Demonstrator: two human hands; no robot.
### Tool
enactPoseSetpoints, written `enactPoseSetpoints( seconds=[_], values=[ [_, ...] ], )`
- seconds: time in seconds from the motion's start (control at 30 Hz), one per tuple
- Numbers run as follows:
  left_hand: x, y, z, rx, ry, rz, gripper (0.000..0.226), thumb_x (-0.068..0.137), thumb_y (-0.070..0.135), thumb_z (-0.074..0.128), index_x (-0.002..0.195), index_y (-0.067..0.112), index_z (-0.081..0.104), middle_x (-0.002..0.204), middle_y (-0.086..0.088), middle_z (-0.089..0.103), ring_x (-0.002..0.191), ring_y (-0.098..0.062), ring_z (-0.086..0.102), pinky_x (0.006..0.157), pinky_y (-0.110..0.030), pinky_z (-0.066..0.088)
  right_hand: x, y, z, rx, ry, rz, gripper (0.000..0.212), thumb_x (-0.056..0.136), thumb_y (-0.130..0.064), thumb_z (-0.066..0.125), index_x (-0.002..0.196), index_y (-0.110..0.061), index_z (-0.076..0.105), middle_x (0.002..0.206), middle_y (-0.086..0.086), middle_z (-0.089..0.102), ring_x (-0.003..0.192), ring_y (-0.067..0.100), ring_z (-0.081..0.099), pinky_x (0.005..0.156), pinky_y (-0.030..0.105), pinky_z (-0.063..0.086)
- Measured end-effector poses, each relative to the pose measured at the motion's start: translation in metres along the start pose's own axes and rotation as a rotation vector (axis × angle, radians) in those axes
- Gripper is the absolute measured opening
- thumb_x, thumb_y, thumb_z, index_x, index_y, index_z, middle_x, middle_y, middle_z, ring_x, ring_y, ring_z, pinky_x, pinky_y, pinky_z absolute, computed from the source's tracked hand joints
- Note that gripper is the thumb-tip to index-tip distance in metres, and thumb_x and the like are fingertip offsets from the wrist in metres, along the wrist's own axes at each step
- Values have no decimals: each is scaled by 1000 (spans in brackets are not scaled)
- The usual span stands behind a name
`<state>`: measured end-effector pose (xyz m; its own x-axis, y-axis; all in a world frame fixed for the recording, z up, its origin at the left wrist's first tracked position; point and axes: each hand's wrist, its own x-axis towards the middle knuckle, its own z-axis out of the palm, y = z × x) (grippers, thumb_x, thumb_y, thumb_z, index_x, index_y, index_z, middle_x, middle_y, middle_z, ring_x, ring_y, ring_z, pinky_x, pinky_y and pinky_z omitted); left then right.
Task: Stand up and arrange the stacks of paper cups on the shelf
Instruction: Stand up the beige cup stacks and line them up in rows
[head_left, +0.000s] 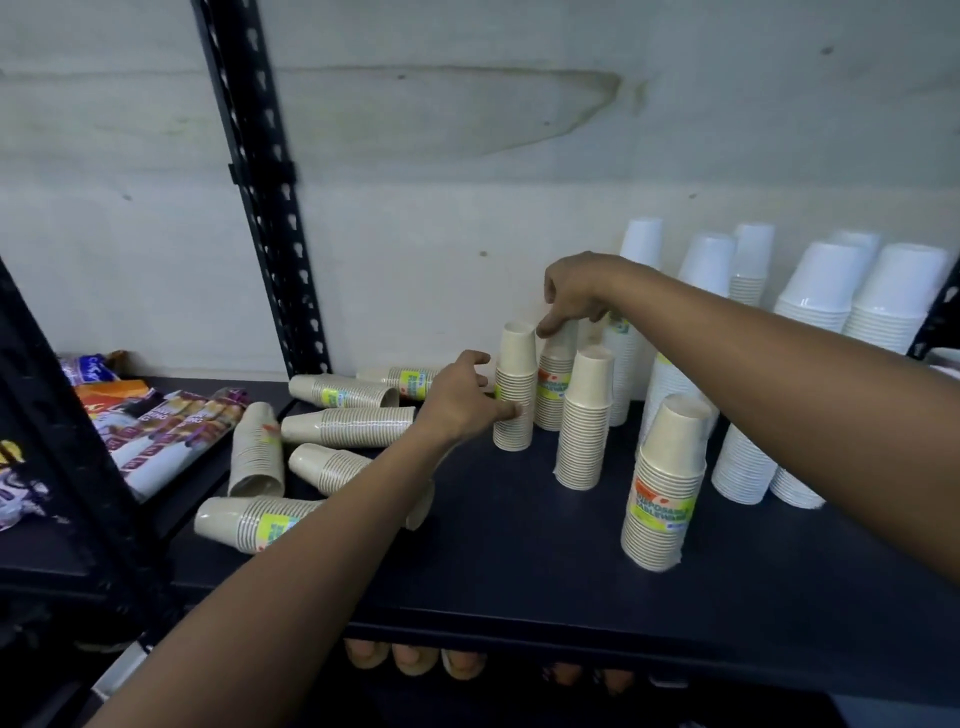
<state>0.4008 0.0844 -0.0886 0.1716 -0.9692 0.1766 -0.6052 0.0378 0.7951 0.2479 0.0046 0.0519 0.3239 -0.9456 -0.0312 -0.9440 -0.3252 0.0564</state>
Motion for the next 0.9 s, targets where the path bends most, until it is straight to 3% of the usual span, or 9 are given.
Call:
enactPoseSetpoints(
  seconds=[0.17,0.33,0.5,0.9],
  values=[
    [-17,-3,-42,95,75,18,78,75,37,88,141,19,50,123,-1,62,113,-18,61,89,-29,49,-20,-10,-25,33,83,-84,61,84,-58,71,122,-11,65,121,5,65,97,28,67,83,34,56],
    [-44,-17,-91,203,110,25,62,80,40,84,133,19,58,123,-1,63,111,-16,60,95,-30,49,-38,-47,-35,82,141,-202,70,85,-62,66,127,-6,64,129,13,65,119,31,61,99,41,49],
    [-66,-33,-129,243,97,-28,55,79,51,81,125,25,64,120,6,64,110,-11,60,90,-26,47,-53,-85,-33,117,98,-304,63,86,-61,66,124,-10,66,131,7,64,120,28,58,97,38,47],
    [-99,-64,-176,468,46,-80,40,86,35,77,123,23,68,120,6,66,104,-9,59,79,-20,42,-40,-147,21,149,-43,-426,58,83,-53,75,126,-15,64,131,3,65,122,26,57,98,38,47]
  ],
)
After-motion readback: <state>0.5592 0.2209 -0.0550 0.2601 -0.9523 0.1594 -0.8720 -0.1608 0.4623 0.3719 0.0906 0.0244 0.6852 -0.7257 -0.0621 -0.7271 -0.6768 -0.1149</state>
